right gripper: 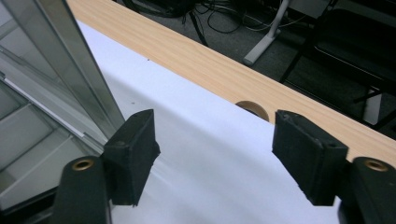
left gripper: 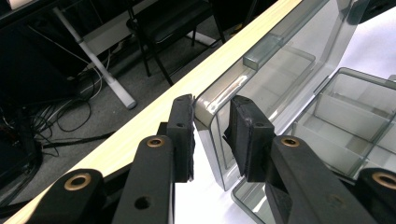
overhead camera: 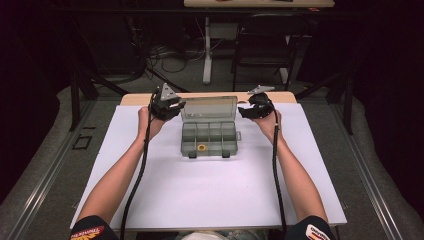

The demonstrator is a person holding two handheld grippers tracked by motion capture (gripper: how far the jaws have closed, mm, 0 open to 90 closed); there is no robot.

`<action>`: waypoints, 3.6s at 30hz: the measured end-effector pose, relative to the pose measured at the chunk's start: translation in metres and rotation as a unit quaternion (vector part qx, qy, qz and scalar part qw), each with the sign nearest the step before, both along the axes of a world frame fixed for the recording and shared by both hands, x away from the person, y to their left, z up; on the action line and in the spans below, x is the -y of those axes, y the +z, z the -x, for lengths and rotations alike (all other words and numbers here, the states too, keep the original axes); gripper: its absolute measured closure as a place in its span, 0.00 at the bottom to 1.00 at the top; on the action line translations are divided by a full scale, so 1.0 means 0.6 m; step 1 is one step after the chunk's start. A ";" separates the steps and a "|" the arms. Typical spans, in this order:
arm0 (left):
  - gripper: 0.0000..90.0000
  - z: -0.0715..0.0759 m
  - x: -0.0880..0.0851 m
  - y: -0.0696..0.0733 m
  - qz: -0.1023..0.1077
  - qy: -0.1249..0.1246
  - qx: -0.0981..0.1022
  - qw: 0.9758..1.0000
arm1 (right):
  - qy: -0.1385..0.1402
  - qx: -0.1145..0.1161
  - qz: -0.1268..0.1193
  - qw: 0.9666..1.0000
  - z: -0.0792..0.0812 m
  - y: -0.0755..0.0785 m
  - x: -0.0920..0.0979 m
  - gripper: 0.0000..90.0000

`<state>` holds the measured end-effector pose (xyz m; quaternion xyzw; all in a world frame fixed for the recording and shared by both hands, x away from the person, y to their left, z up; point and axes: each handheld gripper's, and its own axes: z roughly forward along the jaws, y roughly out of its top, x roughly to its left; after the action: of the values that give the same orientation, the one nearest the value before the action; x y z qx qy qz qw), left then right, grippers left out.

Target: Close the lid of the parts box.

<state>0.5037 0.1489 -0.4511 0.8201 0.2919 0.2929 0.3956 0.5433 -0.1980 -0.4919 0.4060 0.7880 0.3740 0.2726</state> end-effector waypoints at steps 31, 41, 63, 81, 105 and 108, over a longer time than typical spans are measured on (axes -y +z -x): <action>0.79 0.005 0.001 0.001 -0.018 -0.007 -0.004 1.000 | 0.087 0.006 0.065 0.994 0.038 0.082 -0.040 0.29; 0.80 0.005 -0.001 0.004 -0.028 -0.015 -0.009 0.999 | 0.111 0.004 0.083 0.990 0.044 0.106 -0.065 0.71; 0.83 0.024 -0.007 0.002 -0.028 -0.035 -0.021 0.999 | 0.125 0.012 0.104 0.987 0.074 0.100 -0.068 0.85; 0.84 0.060 -0.004 -0.014 -0.056 -0.042 0.006 0.998 | 0.130 0.059 0.148 0.979 0.117 0.082 -0.074 0.85; 0.82 0.099 -0.004 -0.038 -0.074 -0.043 0.047 0.995 | 0.127 0.088 0.175 0.972 0.154 0.059 -0.080 0.84; 0.67 0.102 -0.004 -0.033 -0.071 -0.049 0.047 0.995 | 0.129 0.090 0.177 0.972 0.154 0.060 -0.080 0.84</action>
<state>0.4424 0.1512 -0.4709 0.8449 0.2110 0.3311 0.3634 0.4509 -0.1497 -0.4562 0.2111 0.8596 0.2956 0.3594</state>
